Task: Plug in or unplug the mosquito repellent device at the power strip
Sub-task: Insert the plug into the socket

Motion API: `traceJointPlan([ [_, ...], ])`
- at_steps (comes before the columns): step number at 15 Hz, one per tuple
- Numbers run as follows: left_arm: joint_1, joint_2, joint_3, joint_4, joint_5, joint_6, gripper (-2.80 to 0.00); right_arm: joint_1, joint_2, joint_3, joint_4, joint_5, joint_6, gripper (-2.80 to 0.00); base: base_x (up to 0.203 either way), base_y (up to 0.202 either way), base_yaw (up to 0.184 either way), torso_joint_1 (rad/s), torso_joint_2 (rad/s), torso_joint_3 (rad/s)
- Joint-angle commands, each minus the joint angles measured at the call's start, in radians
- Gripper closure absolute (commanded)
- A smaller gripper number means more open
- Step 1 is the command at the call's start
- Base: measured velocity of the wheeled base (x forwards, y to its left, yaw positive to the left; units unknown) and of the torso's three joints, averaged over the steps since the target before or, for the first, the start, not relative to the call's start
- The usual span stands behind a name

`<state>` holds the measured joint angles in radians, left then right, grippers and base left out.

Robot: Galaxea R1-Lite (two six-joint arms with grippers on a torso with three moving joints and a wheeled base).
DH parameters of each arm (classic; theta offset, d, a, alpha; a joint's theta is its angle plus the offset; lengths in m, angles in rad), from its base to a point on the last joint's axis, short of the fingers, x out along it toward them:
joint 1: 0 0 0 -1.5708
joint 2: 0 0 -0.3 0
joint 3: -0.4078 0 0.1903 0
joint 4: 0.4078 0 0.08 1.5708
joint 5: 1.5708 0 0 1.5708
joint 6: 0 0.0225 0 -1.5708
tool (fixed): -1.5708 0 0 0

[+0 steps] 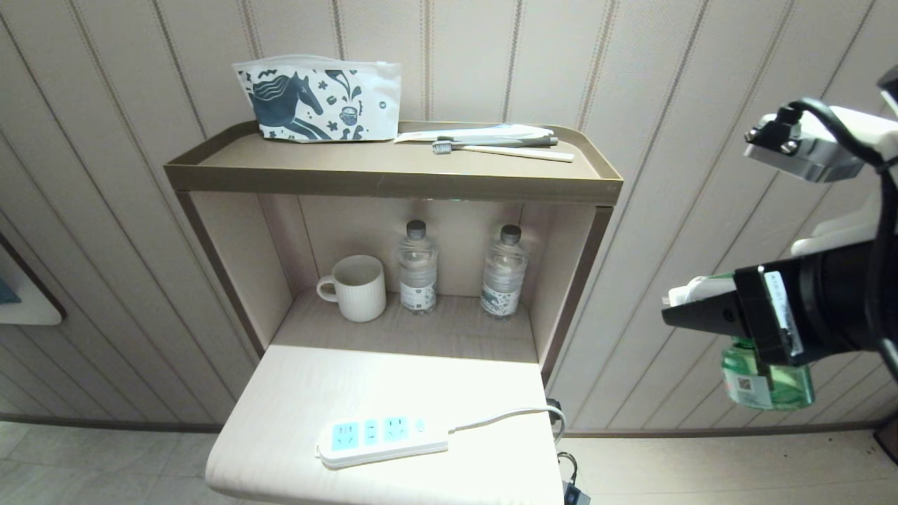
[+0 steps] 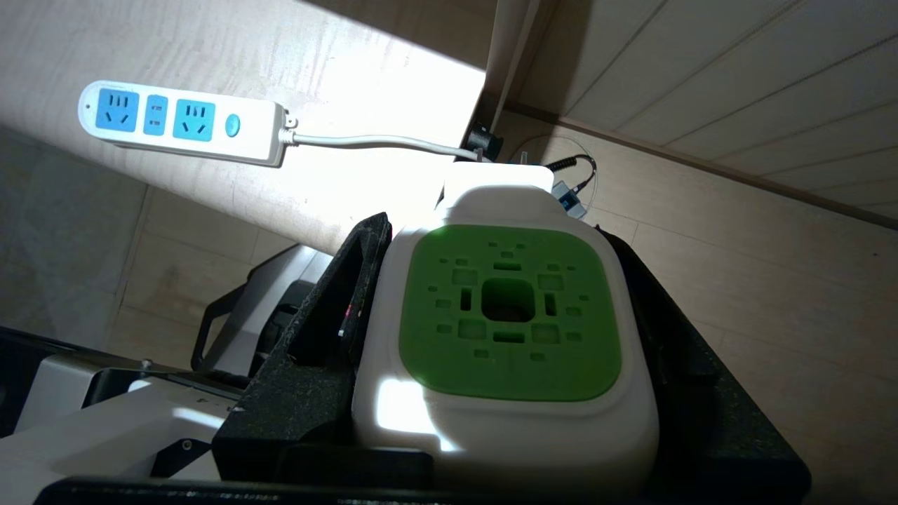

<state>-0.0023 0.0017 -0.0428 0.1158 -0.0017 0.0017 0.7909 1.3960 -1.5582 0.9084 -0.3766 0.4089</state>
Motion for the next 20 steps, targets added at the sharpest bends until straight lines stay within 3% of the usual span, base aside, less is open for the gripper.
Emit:
traceJointPlan([
  [1,-0.001,0.001,0.000,0.001,0.000,0.000,0.00,0.001,0.000,0.007,0.004,-0.002,0.002,0.00,0.000,0.000,0.000,0.000,0.00,0.000],
  [8,0.001,0.001,0.000,0.001,0.000,0.000,0.00,0.002,-0.003,0.013,0.005,-0.002,0.004,0.00,0.000,0.015,0.001,0.000,0.00,0.000],
  [20,0.000,0.001,0.000,0.001,0.000,0.000,0.00,0.001,-0.008,0.037,0.004,-0.001,0.005,0.00,0.000,0.192,-0.001,0.003,0.00,0.002],
])
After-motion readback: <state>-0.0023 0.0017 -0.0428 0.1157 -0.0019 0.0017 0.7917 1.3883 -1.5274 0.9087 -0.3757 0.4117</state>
